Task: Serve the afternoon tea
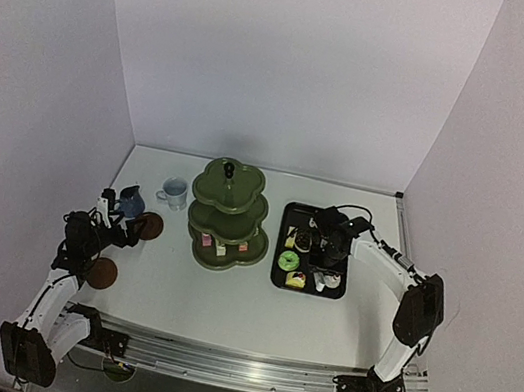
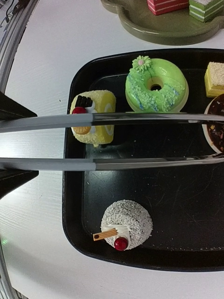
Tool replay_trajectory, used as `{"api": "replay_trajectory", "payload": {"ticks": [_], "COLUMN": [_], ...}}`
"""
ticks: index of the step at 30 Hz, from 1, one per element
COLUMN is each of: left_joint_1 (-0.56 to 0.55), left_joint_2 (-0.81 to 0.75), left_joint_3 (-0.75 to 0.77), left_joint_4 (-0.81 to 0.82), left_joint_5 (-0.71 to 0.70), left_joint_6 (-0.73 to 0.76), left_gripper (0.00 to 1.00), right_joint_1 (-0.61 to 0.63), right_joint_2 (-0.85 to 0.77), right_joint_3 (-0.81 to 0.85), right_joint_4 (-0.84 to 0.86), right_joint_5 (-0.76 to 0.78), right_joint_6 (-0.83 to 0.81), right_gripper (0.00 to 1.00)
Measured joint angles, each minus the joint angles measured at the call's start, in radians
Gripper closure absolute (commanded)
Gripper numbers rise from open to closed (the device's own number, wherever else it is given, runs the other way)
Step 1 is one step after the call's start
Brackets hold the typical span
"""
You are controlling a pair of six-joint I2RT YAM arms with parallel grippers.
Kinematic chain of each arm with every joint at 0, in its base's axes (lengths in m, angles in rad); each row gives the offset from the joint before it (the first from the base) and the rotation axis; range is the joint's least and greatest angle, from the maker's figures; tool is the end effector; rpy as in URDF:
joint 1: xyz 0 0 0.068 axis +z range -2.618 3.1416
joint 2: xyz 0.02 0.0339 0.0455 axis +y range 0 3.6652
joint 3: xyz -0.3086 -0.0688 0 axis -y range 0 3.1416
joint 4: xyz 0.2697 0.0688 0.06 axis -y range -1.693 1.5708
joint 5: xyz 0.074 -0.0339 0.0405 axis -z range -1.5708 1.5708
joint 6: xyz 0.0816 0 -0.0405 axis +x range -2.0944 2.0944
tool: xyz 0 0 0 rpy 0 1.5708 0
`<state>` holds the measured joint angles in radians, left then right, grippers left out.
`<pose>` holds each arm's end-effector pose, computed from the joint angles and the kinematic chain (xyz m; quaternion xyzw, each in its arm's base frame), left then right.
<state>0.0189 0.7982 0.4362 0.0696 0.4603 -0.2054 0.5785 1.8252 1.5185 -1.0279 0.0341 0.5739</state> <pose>0.2196 -0.0321 0.2527 0.0478 0.7917 -0.2364 0.5612 0.3442 0.2215 0.2367 -0.0003 0.9929 0.0500 0.1080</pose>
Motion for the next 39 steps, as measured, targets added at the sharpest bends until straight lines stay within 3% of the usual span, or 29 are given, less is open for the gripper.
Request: {"api": "replay_trajectory", "payload": {"ticks": [7,19,25,30,39], "left_joint_1": [0.000,0.000,0.013,0.051,0.080], "left_joint_2": [0.000,0.001,0.035,0.074,0.132], "left_joint_3": [-0.006,-0.006,-0.006,-0.006,-0.010], "left_joint_4": [0.000,0.001,-0.002,-0.023,-0.012], "left_joint_5": [0.000,-0.001,-0.011,-0.020,-0.027], "left_joint_6": [0.000,0.003,-0.005,-0.012,-0.010], "left_gripper": [0.00,0.00,0.00,0.00,0.00], "right_joint_1": [0.000,0.000,-0.036,-0.095,-0.154], "right_joint_2": [-0.006,-0.073,-0.064,0.053,0.447], "right_joint_3": [0.000,0.144,0.312,0.496,0.837], "right_joint_4": [-0.009,-0.146,-0.188,-0.176,-0.037], "right_joint_5": [0.000,0.042,0.040,0.026,-0.059], "right_joint_6": [-0.004,-0.087,-0.188,-0.293,-0.460], "right_gripper": [1.00,1.00,1.00,1.00,1.00]}}
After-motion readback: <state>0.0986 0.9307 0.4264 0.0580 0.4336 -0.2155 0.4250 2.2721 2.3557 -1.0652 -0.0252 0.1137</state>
